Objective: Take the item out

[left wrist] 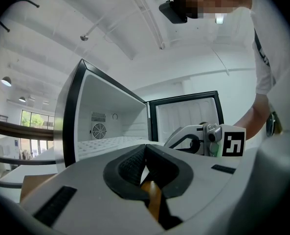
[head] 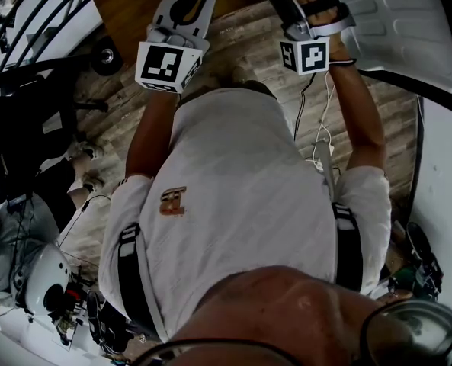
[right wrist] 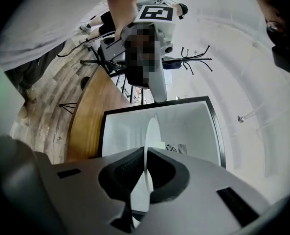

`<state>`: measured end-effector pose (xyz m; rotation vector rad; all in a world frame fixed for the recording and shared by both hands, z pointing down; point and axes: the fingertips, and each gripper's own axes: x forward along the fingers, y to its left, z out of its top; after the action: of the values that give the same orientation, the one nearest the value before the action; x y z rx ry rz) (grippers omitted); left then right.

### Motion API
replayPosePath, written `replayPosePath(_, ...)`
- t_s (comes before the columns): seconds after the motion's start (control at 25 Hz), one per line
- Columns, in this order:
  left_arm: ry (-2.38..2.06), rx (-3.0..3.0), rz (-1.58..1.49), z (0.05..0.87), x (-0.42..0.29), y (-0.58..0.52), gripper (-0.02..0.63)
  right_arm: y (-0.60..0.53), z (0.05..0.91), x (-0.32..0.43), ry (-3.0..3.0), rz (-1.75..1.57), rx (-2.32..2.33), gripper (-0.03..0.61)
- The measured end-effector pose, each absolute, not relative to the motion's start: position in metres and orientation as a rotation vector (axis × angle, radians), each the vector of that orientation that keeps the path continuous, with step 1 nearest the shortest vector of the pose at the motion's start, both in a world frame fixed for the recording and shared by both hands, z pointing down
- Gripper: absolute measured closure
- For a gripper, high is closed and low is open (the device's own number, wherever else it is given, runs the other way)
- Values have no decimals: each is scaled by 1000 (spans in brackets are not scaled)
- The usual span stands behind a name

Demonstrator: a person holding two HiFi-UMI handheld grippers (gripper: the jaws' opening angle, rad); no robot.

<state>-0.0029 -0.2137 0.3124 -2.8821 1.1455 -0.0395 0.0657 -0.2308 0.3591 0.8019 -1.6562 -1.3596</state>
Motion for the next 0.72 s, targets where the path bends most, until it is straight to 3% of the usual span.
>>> replayPosePath(0.72,1118,-2904,-12,317,3,-201,595,-199,327,63,-1645,-1390,826,538)
